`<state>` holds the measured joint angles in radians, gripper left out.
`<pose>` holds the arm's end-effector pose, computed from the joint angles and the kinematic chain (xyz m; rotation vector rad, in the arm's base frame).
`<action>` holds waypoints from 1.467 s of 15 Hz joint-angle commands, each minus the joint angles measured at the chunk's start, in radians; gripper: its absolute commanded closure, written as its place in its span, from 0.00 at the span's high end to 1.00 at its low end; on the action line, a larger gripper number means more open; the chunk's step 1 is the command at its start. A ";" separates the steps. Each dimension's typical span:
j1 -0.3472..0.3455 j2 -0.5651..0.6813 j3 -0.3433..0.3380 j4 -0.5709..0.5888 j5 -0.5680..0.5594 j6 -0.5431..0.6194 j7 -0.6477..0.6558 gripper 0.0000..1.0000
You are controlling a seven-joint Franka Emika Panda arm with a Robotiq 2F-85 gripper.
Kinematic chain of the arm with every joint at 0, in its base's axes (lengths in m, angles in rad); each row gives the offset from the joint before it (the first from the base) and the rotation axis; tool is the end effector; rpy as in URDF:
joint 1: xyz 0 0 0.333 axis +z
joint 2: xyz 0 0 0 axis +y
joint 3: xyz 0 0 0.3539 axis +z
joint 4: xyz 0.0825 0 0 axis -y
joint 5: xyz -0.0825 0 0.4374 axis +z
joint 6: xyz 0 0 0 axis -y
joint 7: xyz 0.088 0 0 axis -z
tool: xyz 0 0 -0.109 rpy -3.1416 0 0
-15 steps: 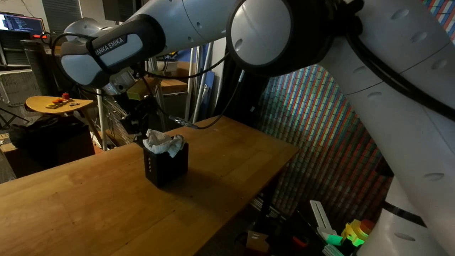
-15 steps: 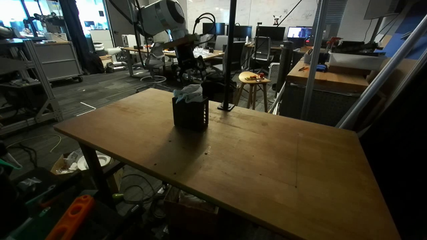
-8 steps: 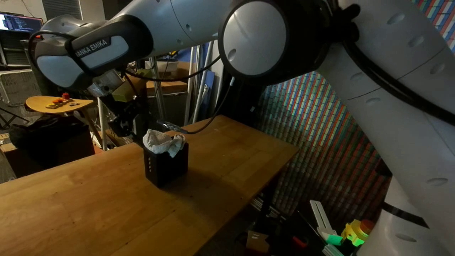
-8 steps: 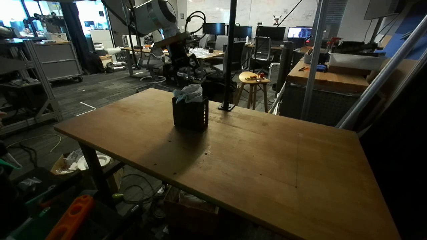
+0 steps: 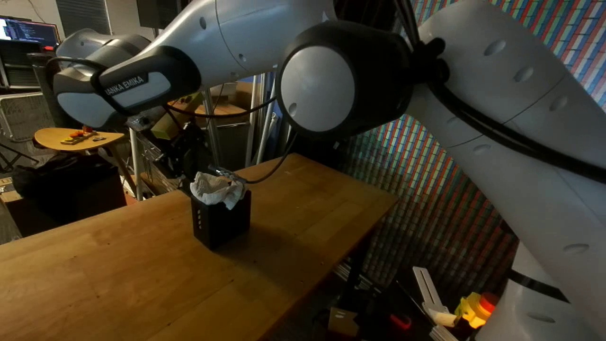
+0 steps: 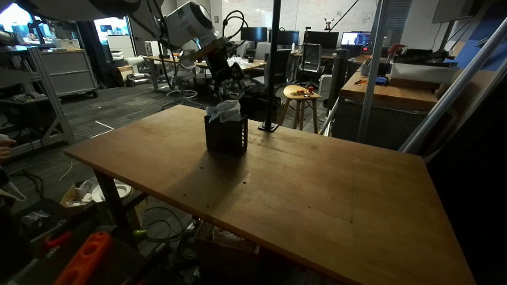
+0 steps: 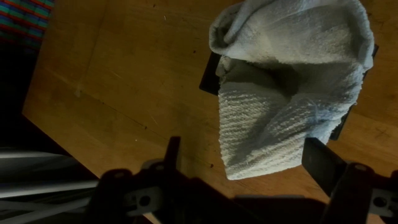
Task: Put the towel in the box
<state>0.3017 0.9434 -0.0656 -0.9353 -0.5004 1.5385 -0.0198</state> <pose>0.8134 0.1620 0.3047 2.4949 0.4350 -0.3479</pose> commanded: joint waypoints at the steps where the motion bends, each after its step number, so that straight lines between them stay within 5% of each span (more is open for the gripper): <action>1: 0.016 0.092 -0.024 0.133 0.001 -0.066 0.041 1.00; 16: 0.006 0.217 -0.007 0.279 0.023 -0.131 0.076 1.00; 17: 0.006 0.218 -0.008 0.278 0.022 -0.132 0.075 0.95; 18: 0.006 0.217 -0.010 0.277 0.019 -0.133 0.074 0.74; 20: 0.006 0.216 -0.011 0.277 0.016 -0.133 0.071 0.70; 22: 0.005 0.216 -0.012 0.276 0.014 -0.132 0.069 0.53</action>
<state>0.3059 1.1294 -0.0693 -0.7261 -0.4861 1.4380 0.0562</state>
